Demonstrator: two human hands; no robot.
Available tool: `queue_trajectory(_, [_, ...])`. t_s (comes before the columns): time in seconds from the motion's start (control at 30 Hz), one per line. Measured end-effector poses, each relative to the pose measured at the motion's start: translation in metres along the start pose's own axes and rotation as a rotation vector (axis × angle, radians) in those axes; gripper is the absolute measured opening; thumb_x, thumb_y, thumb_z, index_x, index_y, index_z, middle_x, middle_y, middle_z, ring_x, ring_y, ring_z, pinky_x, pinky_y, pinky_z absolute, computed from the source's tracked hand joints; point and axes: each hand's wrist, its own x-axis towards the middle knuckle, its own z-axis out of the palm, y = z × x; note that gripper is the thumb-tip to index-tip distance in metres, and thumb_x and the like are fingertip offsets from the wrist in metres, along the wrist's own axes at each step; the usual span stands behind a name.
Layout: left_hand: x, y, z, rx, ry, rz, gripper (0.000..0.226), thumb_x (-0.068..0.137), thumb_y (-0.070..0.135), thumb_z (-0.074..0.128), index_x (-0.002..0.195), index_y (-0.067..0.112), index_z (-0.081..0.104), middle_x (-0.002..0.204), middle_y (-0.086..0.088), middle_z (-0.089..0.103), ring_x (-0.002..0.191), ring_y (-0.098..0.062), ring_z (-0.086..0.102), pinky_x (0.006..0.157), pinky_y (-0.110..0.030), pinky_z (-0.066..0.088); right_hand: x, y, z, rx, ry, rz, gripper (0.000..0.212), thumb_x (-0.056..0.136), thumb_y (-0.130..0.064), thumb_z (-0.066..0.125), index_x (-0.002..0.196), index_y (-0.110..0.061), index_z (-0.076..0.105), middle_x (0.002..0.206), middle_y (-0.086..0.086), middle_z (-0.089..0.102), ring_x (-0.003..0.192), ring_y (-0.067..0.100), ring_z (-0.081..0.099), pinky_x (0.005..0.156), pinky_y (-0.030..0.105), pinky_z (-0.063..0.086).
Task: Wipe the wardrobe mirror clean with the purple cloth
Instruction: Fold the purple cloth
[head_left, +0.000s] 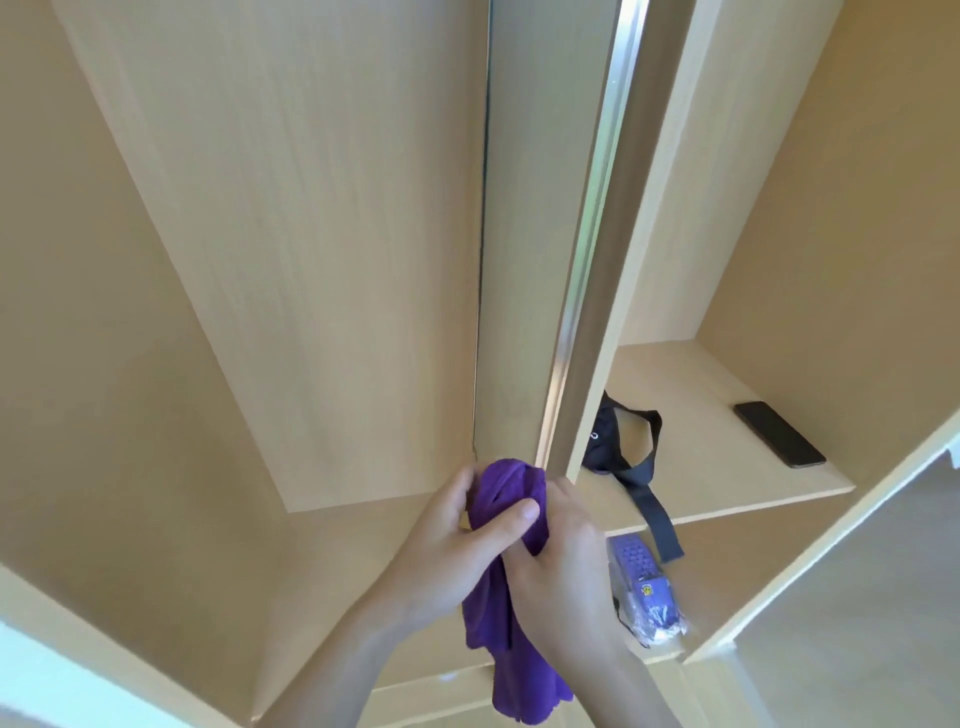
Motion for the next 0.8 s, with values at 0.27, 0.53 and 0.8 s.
queue_trajectory(0.27, [-0.034, -0.029, -0.032, -0.049, 0.099, -0.233, 0.021, 0.102, 0.033, 0.055, 0.107, 0.021, 0.071, 0.096, -0.009, 0.075, 0.09, -0.016, 0.072, 0.085, -0.036, 0.058, -0.03, -0.002, 0.049, 0.015, -0.248, -0.01, 0.031, 0.079, 0.006, 0.046, 0.093, -0.019, 0.057, 0.103, -0.013, 0.048, 0.084, 0.01, 0.057, 0.061, 0.015, 0.045])
queue_trajectory(0.53, [-0.043, -0.043, -0.062, -0.172, 0.102, -0.319, 0.04, 0.1, 0.047, 0.053, 0.112, 0.011, 0.067, 0.085, -0.019, 0.061, 0.066, -0.033, 0.053, 0.06, -0.043, 0.03, -0.037, 0.003, 0.065, -0.116, -0.536, -0.198, 0.063, 0.073, -0.005, 0.037, 0.134, -0.012, 0.05, 0.137, -0.008, 0.041, 0.115, 0.019, 0.047, 0.095, 0.035, 0.048])
queue_trajectory(0.8, [-0.033, -0.069, -0.078, -0.353, 0.388, -0.354, 0.04, 0.1, 0.007, 0.038, 0.1, 0.008, 0.078, 0.101, -0.025, 0.071, 0.093, -0.032, 0.064, 0.082, -0.047, 0.048, -0.028, 0.024, 0.074, 0.035, -0.667, -0.248, 0.068, 0.076, 0.006, 0.047, 0.14, -0.017, 0.051, 0.143, -0.015, 0.045, 0.131, 0.011, 0.045, 0.106, 0.024, 0.042])
